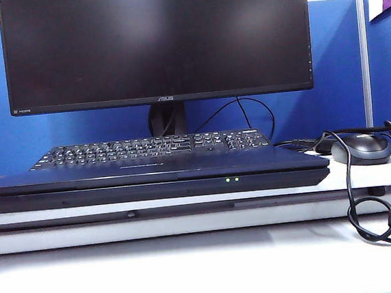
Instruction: Open the lid of the black laptop.
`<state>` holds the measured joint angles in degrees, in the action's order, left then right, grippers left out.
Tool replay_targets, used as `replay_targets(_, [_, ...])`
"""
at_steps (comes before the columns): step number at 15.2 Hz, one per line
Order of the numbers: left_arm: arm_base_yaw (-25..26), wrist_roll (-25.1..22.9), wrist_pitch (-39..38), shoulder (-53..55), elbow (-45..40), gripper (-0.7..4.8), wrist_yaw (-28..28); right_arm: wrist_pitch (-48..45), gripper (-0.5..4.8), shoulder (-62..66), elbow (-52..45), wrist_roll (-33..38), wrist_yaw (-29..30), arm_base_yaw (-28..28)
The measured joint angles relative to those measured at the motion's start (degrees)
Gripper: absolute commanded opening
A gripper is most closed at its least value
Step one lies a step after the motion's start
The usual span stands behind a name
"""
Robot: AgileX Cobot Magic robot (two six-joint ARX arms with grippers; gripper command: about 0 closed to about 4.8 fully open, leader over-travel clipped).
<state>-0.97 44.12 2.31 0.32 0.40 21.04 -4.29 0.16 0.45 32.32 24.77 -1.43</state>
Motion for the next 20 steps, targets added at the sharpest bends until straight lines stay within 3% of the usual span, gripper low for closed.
replay_targets(2, [-0.02, 3.26, 4.48, 0.00, 0.00, -0.04, 19.71, -12.13, -0.01, 0.00, 0.00, 9.11, 18.91, -0.28])
replay_targets(3, [-0.20, 5.86, 8.72, 0.00, 0.02, -0.03, 27.19, -17.46, -0.01, 0.00, 0.00, 14.05, 23.10, -1.14])
replay_targets(4, [-0.28, 10.21, 10.23, 0.00, 0.11, -0.03, 31.15, -19.41, -0.01, 0.02, 0.00, 16.39, 25.57, -2.86])
replay_targets(7, [-2.99, 15.56, 6.51, 0.00, 0.07, 0.19, 44.68, -15.89, -0.02, 0.02, 0.00, 20.37, 27.58, -13.75])
replay_targets(8, [-4.87, 16.00, 1.18, 0.00, 0.07, 0.27, 46.62, -9.49, -0.02, 0.02, 0.00, 15.69, 24.70, -19.52])
replay_targets(10, [-7.67, 11.52, -7.37, 0.00, 0.04, 0.25, 44.33, 9.42, -0.02, 0.07, 0.00, 6.71, 11.41, -26.62])
replay_targets(11, [-8.35, 8.68, -10.73, 0.09, 0.09, 0.26, 40.30, 12.09, -0.02, 0.85, 0.00, 4.11, 7.06, -29.16])
replay_targets(14, [-9.29, 4.70, -10.21, 0.17, 0.11, 0.25, 33.53, 10.38, -0.02, 4.44, 0.00, 0.70, -3.21, -34.53])
replay_targets(17, [-9.29, 4.48, -11.47, 2.03, 0.57, 0.15, 32.24, 10.43, -0.02, 15.21, 0.52, -0.72, -4.48, -34.97])
replay_targets(20, [-9.31, -2.36, -24.06, 2.01, 5.60, -0.02, 27.50, 6.51, -0.02, 27.89, 6.86, -7.74, -8.85, -34.99])
